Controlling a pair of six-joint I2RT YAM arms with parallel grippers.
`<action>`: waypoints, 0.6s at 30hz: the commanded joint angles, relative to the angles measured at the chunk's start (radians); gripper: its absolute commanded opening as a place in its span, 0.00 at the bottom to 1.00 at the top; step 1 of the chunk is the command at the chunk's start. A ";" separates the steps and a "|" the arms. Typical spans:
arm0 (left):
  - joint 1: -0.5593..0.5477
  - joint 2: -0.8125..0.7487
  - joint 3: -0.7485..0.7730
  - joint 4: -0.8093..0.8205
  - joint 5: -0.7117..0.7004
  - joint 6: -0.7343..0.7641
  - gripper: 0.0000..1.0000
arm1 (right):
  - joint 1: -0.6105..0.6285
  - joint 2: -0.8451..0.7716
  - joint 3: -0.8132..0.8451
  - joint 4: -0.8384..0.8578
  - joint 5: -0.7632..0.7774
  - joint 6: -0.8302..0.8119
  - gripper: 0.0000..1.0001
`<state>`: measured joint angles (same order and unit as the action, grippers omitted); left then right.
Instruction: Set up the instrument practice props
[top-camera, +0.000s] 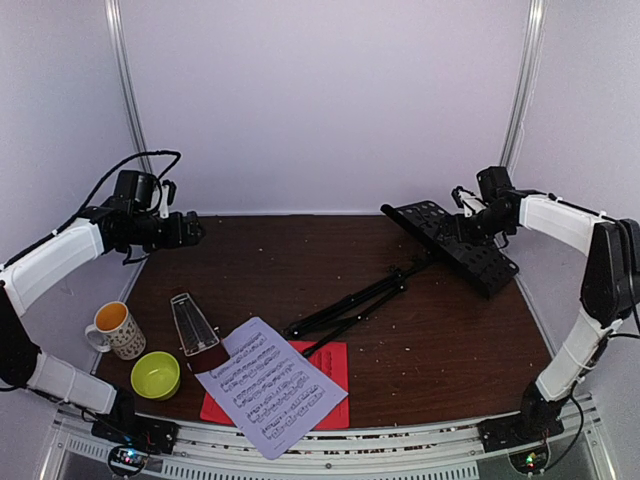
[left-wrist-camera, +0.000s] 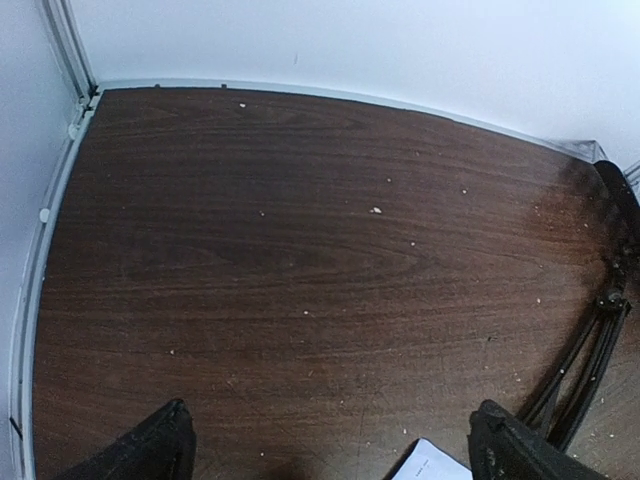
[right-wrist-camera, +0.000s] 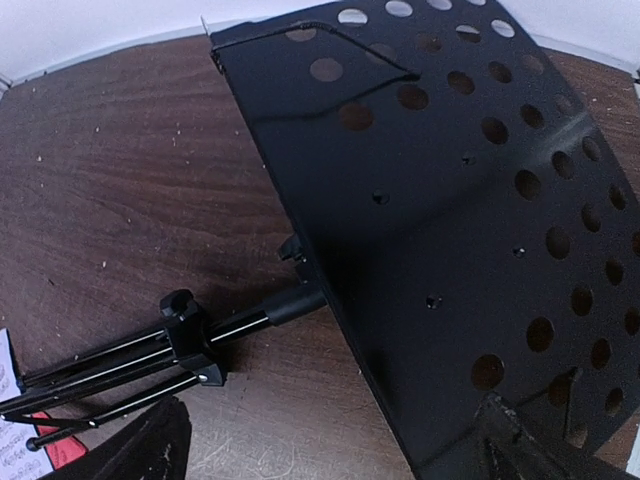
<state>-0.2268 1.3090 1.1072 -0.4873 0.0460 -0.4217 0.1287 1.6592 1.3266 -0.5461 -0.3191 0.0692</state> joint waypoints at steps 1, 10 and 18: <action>0.010 0.003 0.020 0.085 0.093 0.031 0.98 | 0.005 0.071 0.086 -0.067 -0.050 -0.086 0.97; 0.010 -0.011 0.006 0.100 0.109 0.032 0.98 | 0.025 0.225 0.260 -0.173 -0.017 -0.178 0.91; 0.011 -0.022 -0.009 0.120 0.125 0.038 0.98 | 0.032 0.316 0.319 -0.198 -0.008 -0.223 0.76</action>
<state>-0.2241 1.3079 1.1072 -0.4328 0.1459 -0.4057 0.1493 1.9373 1.6051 -0.7090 -0.3431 -0.1139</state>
